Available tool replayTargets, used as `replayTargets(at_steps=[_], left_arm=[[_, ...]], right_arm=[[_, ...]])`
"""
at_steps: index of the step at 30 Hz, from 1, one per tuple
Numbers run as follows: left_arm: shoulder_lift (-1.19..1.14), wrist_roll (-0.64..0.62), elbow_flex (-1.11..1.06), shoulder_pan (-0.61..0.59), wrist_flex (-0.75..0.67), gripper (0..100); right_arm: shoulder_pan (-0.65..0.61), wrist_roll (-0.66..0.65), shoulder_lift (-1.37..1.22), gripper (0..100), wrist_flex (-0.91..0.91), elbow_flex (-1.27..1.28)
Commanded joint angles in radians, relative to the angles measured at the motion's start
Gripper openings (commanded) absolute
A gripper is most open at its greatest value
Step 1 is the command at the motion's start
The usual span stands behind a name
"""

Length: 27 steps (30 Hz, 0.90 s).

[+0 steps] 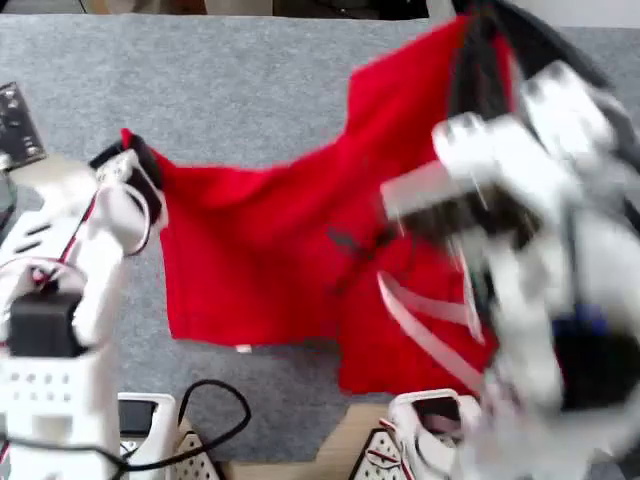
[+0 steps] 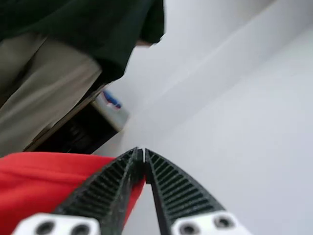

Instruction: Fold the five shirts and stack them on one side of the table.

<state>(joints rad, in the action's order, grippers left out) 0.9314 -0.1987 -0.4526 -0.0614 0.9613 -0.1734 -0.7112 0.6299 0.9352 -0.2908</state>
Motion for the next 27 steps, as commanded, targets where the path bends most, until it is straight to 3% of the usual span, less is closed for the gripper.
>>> replayTargets(at_steps=[1, 6, 10, 15, 19, 22, 27], left_arm=[[-0.101, 0.008, -0.117, -0.041, -0.275, 2], [-0.456, 0.006, -0.101, -0.074, -0.559, 2], [-0.803, 0.002, 0.155, -0.098, -0.563, 2], [-1.113, 0.006, 0.566, -0.117, -0.341, 2], [-1.221, 0.012, 0.793, -0.12, -0.1, 2], [-1.237, 0.089, 0.876, -0.104, 0.06, 2], [-1.237, 0.11, 0.881, -0.083, 0.261, 2]], right_arm=[[0.007, 0.006, -0.099, 0.5, -0.153, 0.119], [0.01, 0.011, -0.277, 0.5, -0.327, 0.188], [0.01, 0.012, -0.404, 0.5, -0.434, 0.185], [0.01, 0.012, -0.467, 0.5, -0.45, 0.186], [0.022, 0.012, -0.44, 0.5, -0.316, 0.16], [0.027, 0.002, -0.374, 0.5, -0.14, 0.125], [0.028, -0.054, -0.275, 0.5, 0.083, 0.122]])
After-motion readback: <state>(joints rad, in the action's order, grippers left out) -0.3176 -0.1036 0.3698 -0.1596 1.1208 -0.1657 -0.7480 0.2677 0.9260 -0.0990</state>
